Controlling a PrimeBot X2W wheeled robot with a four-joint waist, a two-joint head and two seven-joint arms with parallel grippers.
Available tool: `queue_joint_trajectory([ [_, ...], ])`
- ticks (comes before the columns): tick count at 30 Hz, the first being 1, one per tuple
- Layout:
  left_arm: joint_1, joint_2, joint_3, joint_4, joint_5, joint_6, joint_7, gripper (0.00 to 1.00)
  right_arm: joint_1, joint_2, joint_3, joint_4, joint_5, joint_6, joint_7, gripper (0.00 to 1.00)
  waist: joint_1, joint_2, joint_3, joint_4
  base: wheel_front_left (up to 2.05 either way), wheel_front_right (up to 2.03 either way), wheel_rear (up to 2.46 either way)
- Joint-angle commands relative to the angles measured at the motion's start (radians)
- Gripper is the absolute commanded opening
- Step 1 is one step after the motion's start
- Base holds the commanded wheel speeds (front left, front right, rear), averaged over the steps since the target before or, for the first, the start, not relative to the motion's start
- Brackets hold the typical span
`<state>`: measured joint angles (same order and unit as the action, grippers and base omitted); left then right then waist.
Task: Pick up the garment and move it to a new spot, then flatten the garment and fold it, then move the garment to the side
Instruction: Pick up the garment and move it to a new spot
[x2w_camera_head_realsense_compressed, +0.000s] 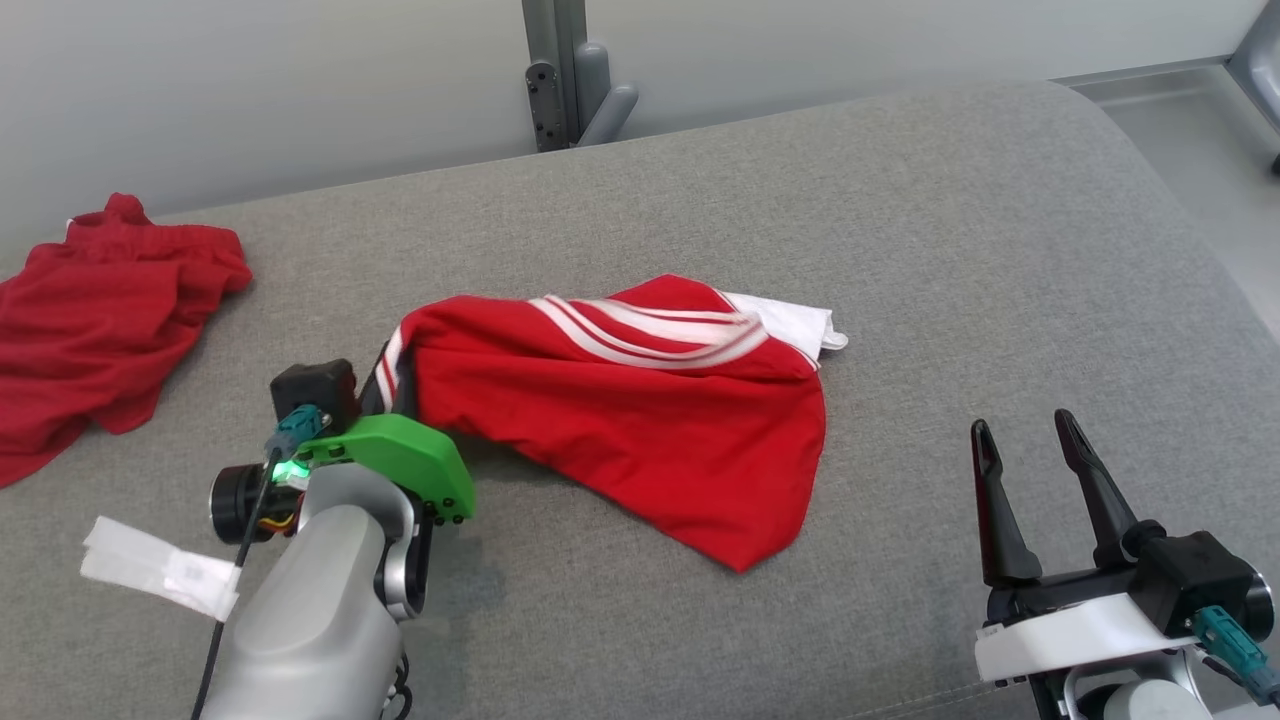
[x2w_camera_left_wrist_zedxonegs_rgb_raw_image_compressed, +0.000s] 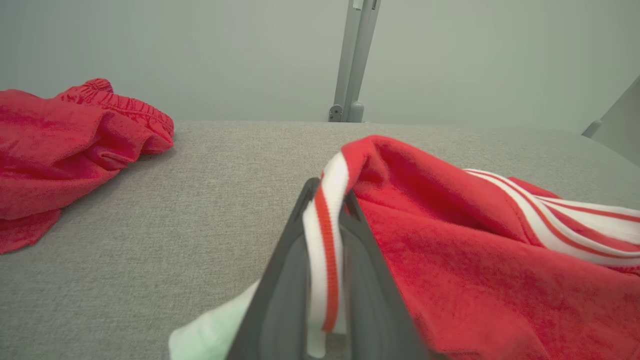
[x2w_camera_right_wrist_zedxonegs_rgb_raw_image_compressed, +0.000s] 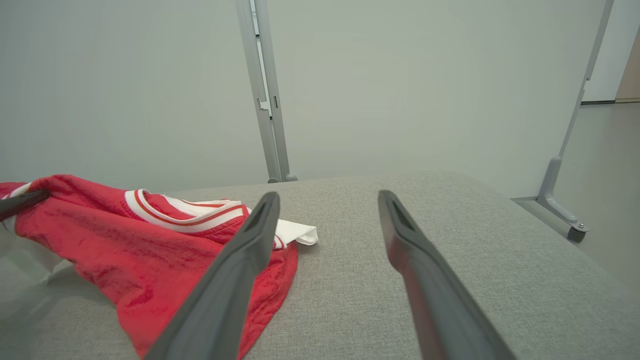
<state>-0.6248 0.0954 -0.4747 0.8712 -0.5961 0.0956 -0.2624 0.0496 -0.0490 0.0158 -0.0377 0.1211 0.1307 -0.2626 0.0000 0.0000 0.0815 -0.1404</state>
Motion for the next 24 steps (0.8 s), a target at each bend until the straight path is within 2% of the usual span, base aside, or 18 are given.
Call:
queue_joint_trajectory([
  [1, 0.025, 0.011, 0.025, -0.014, 0.019, 0.011, -0.004, 0.00, -0.011, -0.003, -0.003, -0.003, -0.002, 0.000, -0.003, 1.00, 0.0000, 0.0000, 0.003, 0.003, 0.00, 0.00, 0.00],
  [4, 0.072, 0.009, 0.080, -0.040, 0.031, 0.024, -0.004, 0.00, -0.014, -0.003, -0.006, -0.003, -0.004, 0.000, -0.003, 1.00, 0.0000, 0.0000, 0.006, 0.008, 0.00, 0.00, 0.00],
  [6, 0.100, 0.003, 0.102, -0.053, 0.046, 0.011, -0.003, 0.00, -0.016, -0.003, -0.008, -0.003, -0.006, 0.000, -0.003, 1.00, 0.0000, 0.0000, 0.007, 0.013, 0.00, 0.00, 0.00],
  [7, 0.112, -0.001, 0.110, -0.058, 0.053, 0.003, -0.003, 0.20, -0.016, -0.003, -0.009, -0.003, -0.007, 0.000, -0.003, 1.00, 0.0000, 0.0000, 0.006, 0.015, 0.00, 0.00, 0.00],
  [8, 0.121, -0.004, 0.117, -0.066, 0.062, -0.004, -0.003, 0.50, -0.016, -0.003, -0.010, -0.002, -0.007, 0.000, -0.003, 1.00, 0.0000, 0.0000, 0.006, 0.018, 0.00, 0.00, 0.00],
  [9, 0.131, -0.008, 0.128, -0.077, 0.069, -0.013, -0.003, 0.96, -0.016, -0.003, -0.012, 0.000, -0.007, 0.000, -0.003, 1.00, 0.0000, 0.0000, 0.004, 0.021, 0.00, 0.00, 0.00],
  [10, 0.142, -0.011, 0.137, -0.087, 0.077, -0.021, -0.003, 1.00, -0.015, -0.003, -0.012, 0.001, -0.008, 0.000, -0.003, 1.00, 0.0000, 0.0000, 0.003, 0.023, 0.00, 0.00, 0.00],
  [24, 0.349, -0.026, 0.294, -0.380, 0.281, -0.114, -0.003, 1.00, 0.011, -0.003, -0.028, -0.006, -0.039, 0.000, -0.003, 1.00, 0.0000, 0.0000, -0.064, 0.080, 0.00, 0.00, 0.00],
])
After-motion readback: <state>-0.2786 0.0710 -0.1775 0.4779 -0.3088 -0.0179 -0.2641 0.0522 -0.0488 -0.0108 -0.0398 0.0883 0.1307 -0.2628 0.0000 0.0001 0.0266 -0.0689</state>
